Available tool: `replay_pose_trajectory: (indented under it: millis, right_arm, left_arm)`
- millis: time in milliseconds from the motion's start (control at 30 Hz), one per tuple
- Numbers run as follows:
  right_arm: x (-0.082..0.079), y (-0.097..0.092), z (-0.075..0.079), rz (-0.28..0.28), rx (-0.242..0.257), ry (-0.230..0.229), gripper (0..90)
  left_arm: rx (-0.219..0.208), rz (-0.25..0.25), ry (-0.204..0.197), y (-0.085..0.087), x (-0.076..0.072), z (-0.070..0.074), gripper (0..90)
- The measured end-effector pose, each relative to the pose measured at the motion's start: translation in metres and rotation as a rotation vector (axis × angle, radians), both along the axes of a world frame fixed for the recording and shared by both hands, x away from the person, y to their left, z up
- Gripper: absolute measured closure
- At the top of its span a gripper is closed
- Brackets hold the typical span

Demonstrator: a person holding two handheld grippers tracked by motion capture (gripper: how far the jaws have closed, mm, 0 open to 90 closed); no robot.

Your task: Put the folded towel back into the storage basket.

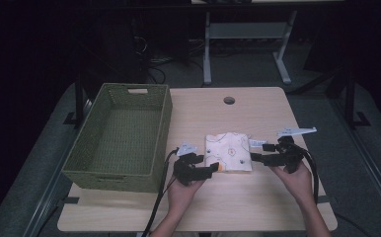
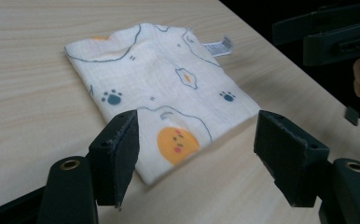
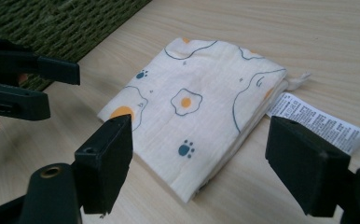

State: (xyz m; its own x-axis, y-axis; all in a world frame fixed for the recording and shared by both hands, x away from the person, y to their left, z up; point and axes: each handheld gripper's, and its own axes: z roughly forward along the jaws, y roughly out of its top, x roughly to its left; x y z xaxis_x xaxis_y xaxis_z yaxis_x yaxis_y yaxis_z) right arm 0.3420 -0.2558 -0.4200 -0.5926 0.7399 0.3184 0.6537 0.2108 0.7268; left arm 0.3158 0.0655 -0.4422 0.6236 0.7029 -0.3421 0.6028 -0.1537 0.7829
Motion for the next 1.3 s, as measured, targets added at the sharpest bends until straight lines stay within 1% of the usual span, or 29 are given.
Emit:
replay_pose_trajectory:
  millis: [33,67,100,133,167,200,267,300,367,400,433,500,533,567,600,633,667,700,733,800,867,933,967,1033,1133,1200,1233,1267,1300]
  right_arm:
    - [0.006,0.003,0.001,0.002,0.001,-0.006,23.7]
    - [0.008,0.003,0.001,0.006,0.0,0.002,23.6]
    - [0.012,0.005,0.001,0.009,-0.002,0.012,23.7]
    - [0.015,0.007,0.002,0.008,-0.005,0.015,23.9]
    - [0.018,0.008,0.003,0.008,-0.007,0.008,24.9]
    - [0.019,0.009,0.004,0.006,0.0,-0.001,25.6]
    - [0.023,0.011,0.005,0.016,0.001,0.005,25.5]
    - [0.027,0.013,0.007,0.018,-0.005,0.012,25.6]
    - [0.038,0.018,0.012,0.018,-0.014,0.01,26.0]
    - [0.038,0.018,0.012,0.018,-0.014,0.01,26.0]
    - [0.045,0.022,0.012,0.015,-0.027,0.015,26.2]
    - [0.052,0.024,0.009,0.009,-0.029,0.032,26.9]
    - [0.052,0.024,0.009,0.009,-0.029,0.032,26.9]
    - [0.058,0.027,0.004,0.006,-0.042,0.047,29.2]
    - [0.059,0.028,0.002,0.008,-0.05,0.049,29.7]
    - [0.061,0.03,-0.001,0.007,-0.062,0.056,30.5]
    - [0.063,0.031,-0.004,0.005,-0.068,0.062,30.5]
    - [0.065,0.031,-0.008,0.005,-0.074,0.069,30.9]
    - [0.067,0.032,-0.011,0.001,-0.076,0.085,31.3]
    - [0.07,0.033,-0.018,-0.001,-0.096,0.098,31.9]
    - [0.071,0.034,-0.02,-0.003,-0.107,0.1,33.0]
    - [0.074,0.037,-0.025,0.0,-0.129,0.103,34.5]
    - [0.076,0.039,-0.029,-0.001,-0.144,0.102,36.1]
    - [0.076,0.039,-0.03,-0.004,-0.149,0.099,36.4]
    - [0.079,0.042,-0.035,-0.017,-0.162,0.1,38.2]
    - [0.079,0.043,-0.037,-0.027,-0.173,0.092,40.0]
    - [0.078,0.043,-0.035,-0.034,-0.176,0.07,41.2]
    - [0.078,0.043,-0.035,-0.034,-0.176,0.07,41.2]
    - [0.078,0.043,-0.034,-0.039,-0.164,0.053,41.8]
  left_arm:
    - [0.012,0.01,0.009,-0.002,0.005,0.0,32.7]
    - [0.017,0.03,0.018,-0.003,0.012,0.0,32.7]
    - [0.018,0.038,0.026,-0.003,0.016,0.0,33.4]
    - [0.018,0.038,0.026,-0.003,0.016,0.0,33.8]
    - [0.028,0.049,0.051,-0.005,0.024,-0.002,33.7]
    - [0.033,0.054,0.058,-0.005,0.026,-0.003,33.9]
    - [0.031,0.057,0.066,-0.006,0.029,-0.003,35.0]
    - [0.023,0.064,0.078,-0.006,0.032,-0.004,35.0]
    - [0.039,0.08,0.082,-0.007,0.036,-0.004,38.0]
    - [0.037,0.079,0.092,-0.007,0.038,-0.003,38.0]
    - [0.025,0.08,0.106,-0.008,0.042,-0.003,39.7]
    - [0.059,0.103,0.117,-0.01,0.046,-0.002,40.0]
    - [0.053,0.099,0.135,-0.01,0.049,-0.003,40.0]
    - [0.055,0.103,0.161,-0.012,0.053,-0.006,40.6]
    - [0.055,0.103,0.161,-0.012,0.053,-0.006,40.7]
    - [0.074,0.109,0.17,-0.013,0.054,-0.007,41.0]
    - [0.076,0.11,0.177,-0.013,0.056,-0.01,41.4]
    - [0.088,0.114,0.205,-0.013,0.058,-0.014,41.7]
    - [0.083,0.116,0.215,-0.013,0.059,-0.016,41.8]
    - [0.095,0.114,0.218,-0.013,0.06,-0.018,43.4]
    - [0.093,0.116,0.222,-0.013,0.06,-0.019,44.9]
    - [0.087,0.121,0.237,-0.013,0.062,-0.021,46.6]
    - [0.096,0.123,0.246,-0.013,0.064,-0.022,47.8]
    - [0.091,0.117,0.251,-0.013,0.064,-0.023,50.7]
    - [0.106,0.11,0.249,-0.015,0.065,-0.022,52.2]
    - [0.123,0.114,0.241,-0.017,0.065,-0.022,55.2]
    - [0.122,0.113,0.243,-0.017,0.065,-0.022,55.7]
    - [0.122,0.113,0.243,-0.017,0.065,-0.022,56.3]
    - [0.124,0.11,0.242,-0.017,0.065,-0.022,56.3]
